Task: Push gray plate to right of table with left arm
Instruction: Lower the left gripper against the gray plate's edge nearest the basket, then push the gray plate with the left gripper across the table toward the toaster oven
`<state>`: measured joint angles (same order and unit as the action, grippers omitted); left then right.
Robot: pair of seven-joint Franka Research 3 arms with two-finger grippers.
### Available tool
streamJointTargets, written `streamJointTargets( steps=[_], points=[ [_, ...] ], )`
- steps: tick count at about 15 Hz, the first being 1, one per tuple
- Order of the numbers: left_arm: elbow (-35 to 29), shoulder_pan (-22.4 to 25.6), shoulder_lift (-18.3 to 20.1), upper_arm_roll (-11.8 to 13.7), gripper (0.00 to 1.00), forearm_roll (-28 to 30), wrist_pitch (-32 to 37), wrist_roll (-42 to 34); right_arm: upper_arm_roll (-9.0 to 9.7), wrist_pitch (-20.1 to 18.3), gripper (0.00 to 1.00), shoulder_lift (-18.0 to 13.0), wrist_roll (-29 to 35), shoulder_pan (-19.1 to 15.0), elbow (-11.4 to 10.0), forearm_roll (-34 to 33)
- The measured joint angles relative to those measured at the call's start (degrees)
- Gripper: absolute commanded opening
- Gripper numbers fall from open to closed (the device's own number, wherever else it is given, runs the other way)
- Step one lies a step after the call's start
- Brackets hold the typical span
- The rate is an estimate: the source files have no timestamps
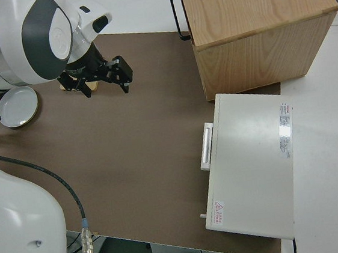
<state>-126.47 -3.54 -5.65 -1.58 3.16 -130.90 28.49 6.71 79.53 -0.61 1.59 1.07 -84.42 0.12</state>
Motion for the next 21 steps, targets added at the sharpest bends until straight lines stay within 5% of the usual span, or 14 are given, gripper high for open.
streamJointTargets(
  steps=[12,14,21],
  points=[
    [-1.21,-0.17,-4.18,-0.15,0.98,0.00,-7.93,1.08,0.00,0.00,0.983,0.00,0.00,0.00,0.00,0.00],
    [-1.77,-0.35,-4.49,-0.15,0.90,0.00,-9.05,1.31,0.00,0.00,0.983,0.00,0.00,0.00,0.00,0.00],
    [-1.89,-0.55,-4.25,-0.15,0.05,0.00,-9.51,1.49,0.00,0.00,0.983,0.00,0.00,0.00,0.00,0.00]
  ],
)
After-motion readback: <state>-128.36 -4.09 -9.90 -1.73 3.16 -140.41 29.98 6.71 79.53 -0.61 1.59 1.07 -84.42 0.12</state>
